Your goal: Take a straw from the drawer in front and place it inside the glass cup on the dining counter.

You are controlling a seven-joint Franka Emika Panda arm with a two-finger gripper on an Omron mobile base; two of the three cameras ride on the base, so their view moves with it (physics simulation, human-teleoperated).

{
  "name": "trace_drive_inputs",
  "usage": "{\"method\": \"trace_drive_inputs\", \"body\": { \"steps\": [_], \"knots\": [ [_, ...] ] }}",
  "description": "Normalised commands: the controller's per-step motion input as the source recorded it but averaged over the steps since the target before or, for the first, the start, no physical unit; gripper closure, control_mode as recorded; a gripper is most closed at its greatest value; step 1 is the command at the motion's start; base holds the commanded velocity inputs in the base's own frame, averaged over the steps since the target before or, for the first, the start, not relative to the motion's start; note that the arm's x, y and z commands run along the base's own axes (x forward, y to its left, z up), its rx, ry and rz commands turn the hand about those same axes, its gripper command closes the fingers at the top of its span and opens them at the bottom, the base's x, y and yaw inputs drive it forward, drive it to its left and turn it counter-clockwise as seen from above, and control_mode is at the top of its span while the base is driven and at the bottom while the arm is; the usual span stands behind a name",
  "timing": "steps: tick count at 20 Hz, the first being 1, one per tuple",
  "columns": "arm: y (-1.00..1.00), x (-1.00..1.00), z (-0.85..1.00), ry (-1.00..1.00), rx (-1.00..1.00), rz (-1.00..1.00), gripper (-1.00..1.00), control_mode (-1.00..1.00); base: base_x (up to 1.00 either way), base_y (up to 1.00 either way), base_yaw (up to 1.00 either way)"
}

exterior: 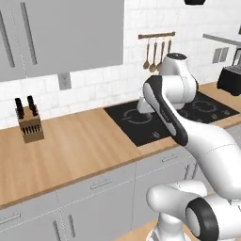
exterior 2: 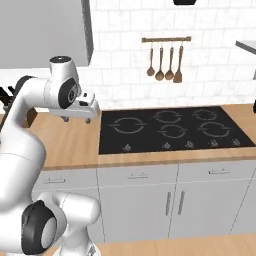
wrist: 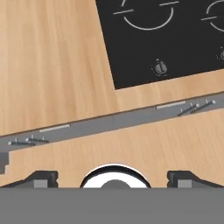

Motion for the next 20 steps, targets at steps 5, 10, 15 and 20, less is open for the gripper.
{"method": "trace_drive_inputs", "body": {
  "steps": [5, 10, 15, 20],
  "knots": [
    [0.0, 0.0, 0.0, 0.0, 0.0, 0.0, -1.0, 1.0, 0.04, 0.67, -0.54],
    [0.0, 0.0, 0.0, 0.0, 0.0, 0.0, -1.0, 1.0, 0.14, 0.65, -0.56],
    [0.0, 0.0, 0.0, 0.0, 0.0, 0.0, -1.0, 1.0, 0.13, 0.63, -0.56],
    [0.0, 0.0, 0.0, 0.0, 0.0, 0.0, -1.0, 1.0, -0.06, 0.76, -0.46]
  ]
}}
